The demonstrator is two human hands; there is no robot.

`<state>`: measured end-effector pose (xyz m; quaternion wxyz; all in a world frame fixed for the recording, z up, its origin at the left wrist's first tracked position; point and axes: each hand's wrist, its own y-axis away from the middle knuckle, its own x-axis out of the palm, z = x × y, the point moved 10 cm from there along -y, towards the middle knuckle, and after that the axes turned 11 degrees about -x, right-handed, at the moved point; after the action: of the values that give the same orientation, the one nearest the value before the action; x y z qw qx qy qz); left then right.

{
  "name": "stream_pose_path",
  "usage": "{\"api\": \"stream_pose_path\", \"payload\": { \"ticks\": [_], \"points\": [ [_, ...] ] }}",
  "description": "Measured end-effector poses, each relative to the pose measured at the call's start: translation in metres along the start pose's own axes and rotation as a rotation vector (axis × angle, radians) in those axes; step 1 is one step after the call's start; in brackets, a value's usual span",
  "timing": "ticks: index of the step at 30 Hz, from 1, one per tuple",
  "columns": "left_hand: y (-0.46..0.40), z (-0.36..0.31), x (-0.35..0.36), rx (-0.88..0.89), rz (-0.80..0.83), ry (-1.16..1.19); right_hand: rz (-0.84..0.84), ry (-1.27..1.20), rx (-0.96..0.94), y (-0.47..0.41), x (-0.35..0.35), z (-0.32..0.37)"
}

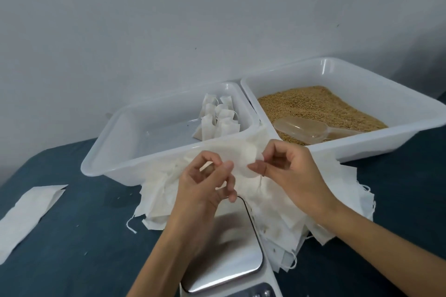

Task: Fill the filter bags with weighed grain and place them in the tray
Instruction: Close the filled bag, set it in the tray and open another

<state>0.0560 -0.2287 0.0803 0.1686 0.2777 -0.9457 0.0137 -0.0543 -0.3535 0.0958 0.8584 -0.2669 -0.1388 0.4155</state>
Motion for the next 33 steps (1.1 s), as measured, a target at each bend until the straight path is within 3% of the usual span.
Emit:
{"api": "stream_pose_path", "payload": {
  "ticks": [2,8,12,18,22,25,28,31,33],
  "points": [
    [0.003,-0.002,0.009,0.047,0.044,-0.084,0.002,-0.030,-0.012,0.000,0.003,0.003],
    [0.010,-0.006,0.014,0.149,-0.022,-0.322,0.119,0.069,-0.103,0.006,0.020,0.019],
    [0.007,-0.004,0.011,0.130,-0.049,-0.311,0.195,0.188,-0.188,0.011,0.031,0.031],
    [0.011,-0.010,0.006,0.175,-0.146,-0.279,0.238,0.597,-0.348,0.008,0.025,0.042],
    [0.013,-0.010,0.012,0.194,-0.091,-0.279,0.371,0.692,-0.366,0.013,0.036,0.038],
    [0.014,-0.011,0.016,0.209,-0.069,-0.335,0.409,0.579,-0.279,0.015,0.040,0.031],
    [0.015,-0.019,0.010,0.276,-0.126,-0.341,0.243,0.438,-0.225,0.007,0.024,0.027],
    [0.013,-0.023,-0.012,0.264,-0.294,-0.316,0.088,0.095,-0.052,-0.001,0.004,0.015],
    [0.008,-0.016,-0.014,0.176,-0.257,-0.277,0.092,-0.127,0.035,-0.003,0.005,0.011]
  ]
}}
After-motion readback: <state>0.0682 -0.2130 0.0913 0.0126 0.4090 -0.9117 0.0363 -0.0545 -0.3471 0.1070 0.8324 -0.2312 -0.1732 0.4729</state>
